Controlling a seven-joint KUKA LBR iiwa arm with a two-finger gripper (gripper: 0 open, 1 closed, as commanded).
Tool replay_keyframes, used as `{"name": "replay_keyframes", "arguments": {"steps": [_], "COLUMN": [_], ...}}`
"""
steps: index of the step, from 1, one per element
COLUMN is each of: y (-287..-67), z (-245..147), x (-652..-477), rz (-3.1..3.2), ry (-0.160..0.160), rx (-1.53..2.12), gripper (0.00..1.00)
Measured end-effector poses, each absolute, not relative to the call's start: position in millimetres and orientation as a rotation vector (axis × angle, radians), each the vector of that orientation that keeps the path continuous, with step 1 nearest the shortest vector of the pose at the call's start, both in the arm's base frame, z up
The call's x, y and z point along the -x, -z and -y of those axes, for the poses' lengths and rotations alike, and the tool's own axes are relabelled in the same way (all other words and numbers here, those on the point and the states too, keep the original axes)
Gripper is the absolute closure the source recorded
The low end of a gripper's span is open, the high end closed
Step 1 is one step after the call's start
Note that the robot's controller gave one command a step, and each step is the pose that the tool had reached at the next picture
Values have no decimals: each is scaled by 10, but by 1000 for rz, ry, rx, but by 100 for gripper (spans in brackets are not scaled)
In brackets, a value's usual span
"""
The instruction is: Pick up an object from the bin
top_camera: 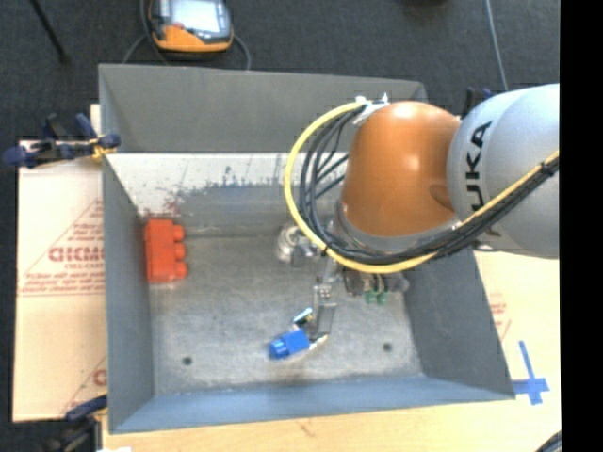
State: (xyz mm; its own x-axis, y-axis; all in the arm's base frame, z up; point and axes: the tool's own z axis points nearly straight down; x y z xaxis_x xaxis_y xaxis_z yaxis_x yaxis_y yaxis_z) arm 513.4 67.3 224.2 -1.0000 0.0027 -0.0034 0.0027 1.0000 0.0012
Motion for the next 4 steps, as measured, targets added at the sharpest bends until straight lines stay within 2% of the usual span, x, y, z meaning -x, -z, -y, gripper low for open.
{"name": "replay_keyframes", "arguments": {"steps": [1,2,3,4], "y": [-1254,-688,-703,-703], "z": [-559,-664,-664,-665], "x": [-4692,-4976,-4983,-4982], "rz": [-3145,-3102,-3100,-3101], "ry": [2,1,0,-1], "rx": [157,509,501,497], "gripper": [0,0,100,0]}}
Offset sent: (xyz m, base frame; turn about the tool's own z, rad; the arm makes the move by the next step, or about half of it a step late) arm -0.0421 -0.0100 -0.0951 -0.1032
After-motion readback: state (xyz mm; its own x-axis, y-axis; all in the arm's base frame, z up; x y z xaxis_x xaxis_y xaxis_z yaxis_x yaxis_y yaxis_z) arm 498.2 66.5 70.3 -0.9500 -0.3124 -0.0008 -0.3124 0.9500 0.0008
